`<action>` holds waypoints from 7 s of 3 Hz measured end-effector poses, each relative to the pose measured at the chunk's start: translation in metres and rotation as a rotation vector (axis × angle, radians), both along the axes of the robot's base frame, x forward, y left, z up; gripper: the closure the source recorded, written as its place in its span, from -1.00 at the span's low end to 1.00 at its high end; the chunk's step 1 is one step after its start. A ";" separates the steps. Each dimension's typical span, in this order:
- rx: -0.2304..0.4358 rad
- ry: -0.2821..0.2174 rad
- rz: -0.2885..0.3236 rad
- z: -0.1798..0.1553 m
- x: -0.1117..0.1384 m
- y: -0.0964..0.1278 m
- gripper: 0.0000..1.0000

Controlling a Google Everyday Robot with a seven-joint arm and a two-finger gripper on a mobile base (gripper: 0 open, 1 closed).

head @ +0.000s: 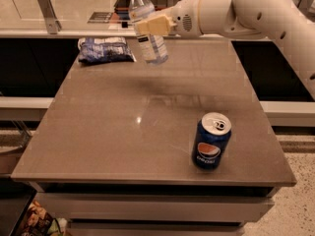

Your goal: Place blue plastic bottle upright

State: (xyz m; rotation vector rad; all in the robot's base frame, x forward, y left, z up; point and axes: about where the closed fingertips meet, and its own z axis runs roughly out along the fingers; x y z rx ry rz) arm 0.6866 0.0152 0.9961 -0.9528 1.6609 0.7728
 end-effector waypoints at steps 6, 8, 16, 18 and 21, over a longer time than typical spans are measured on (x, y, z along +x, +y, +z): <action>0.123 -0.083 0.079 -0.042 -0.011 0.007 1.00; 0.164 -0.058 0.103 -0.061 -0.004 0.013 1.00; 0.270 -0.113 0.119 -0.083 -0.007 0.018 1.00; 0.271 -0.112 0.129 -0.082 -0.008 0.024 0.20; 0.272 -0.111 0.142 -0.081 -0.011 0.032 -1.00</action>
Offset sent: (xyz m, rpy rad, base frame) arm -0.0187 -0.0003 -0.0206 -0.0169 -0.0599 0.0329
